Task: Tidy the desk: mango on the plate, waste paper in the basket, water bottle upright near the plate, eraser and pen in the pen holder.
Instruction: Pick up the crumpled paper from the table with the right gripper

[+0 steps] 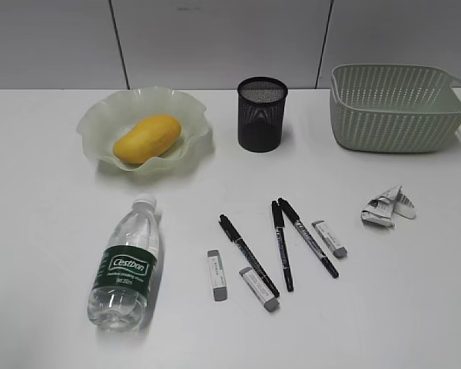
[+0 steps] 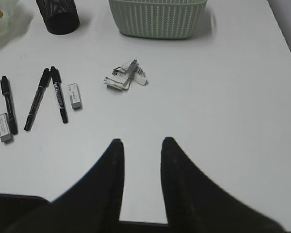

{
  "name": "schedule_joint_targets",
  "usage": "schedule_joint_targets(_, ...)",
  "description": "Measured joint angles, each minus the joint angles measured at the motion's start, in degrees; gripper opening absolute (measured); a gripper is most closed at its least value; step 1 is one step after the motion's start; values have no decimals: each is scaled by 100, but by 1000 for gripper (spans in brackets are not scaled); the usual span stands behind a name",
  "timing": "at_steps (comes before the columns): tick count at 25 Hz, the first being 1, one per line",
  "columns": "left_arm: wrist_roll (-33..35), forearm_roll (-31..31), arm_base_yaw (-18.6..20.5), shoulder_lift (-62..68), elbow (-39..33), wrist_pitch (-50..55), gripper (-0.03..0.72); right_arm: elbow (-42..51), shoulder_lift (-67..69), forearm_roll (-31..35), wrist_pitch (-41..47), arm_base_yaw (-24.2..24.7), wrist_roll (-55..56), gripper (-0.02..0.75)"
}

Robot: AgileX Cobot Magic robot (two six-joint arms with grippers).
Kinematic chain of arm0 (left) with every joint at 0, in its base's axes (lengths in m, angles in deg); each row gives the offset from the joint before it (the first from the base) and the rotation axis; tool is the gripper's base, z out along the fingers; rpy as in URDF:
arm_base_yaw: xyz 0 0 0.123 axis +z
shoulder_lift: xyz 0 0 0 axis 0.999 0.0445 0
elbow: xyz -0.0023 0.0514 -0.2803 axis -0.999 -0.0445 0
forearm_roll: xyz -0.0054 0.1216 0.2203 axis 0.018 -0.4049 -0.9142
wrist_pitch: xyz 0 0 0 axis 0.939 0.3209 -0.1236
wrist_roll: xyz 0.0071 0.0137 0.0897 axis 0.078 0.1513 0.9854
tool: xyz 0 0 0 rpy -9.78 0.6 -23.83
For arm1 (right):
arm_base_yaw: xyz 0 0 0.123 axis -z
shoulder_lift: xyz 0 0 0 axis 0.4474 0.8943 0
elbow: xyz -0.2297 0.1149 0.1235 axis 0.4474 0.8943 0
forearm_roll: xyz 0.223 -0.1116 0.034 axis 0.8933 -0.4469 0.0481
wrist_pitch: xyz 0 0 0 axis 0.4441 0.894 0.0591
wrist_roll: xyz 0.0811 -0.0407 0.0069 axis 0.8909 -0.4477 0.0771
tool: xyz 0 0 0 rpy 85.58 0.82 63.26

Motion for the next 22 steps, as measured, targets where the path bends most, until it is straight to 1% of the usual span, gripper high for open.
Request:
schedule_joint_targets(4,-196,-1,0,-1163,-385,669,415,-78,473,51,-72,0,-16,229)
schedule_joint_targets(6,-453,11,0,-1530,-490,899,415,-126,849,90,-255,0,-118,235)
schedule_joint_targets(8,-856,11,0,-1765,-616,1058,415,-139,1264,163,-583,0,-406,237)
schedule_joint_targets(11,-1046,-53,0,-2129,-712,963,415,-150,2083,356,-1218,0,-766,252)
schedule_joint_targets(13,-1074,-74,0,-2389,-801,815,415,-161,2793,530,-1726,0,-1047,283)
schedule_joint_targets(17,-1067,-79,0,-2740,-836,748,415,-288,4507,802,-2858,0,-1340,370)
schedule_joint_targets(19,-1061,-79,0,-2740,-836,734,415,-489,5551,817,-3346,0,-1374,406)
schedule_joint_targets(22,-1049,-79,0,-2740,-836,724,415,-993,7111,834,-3805,4,-1380,433)
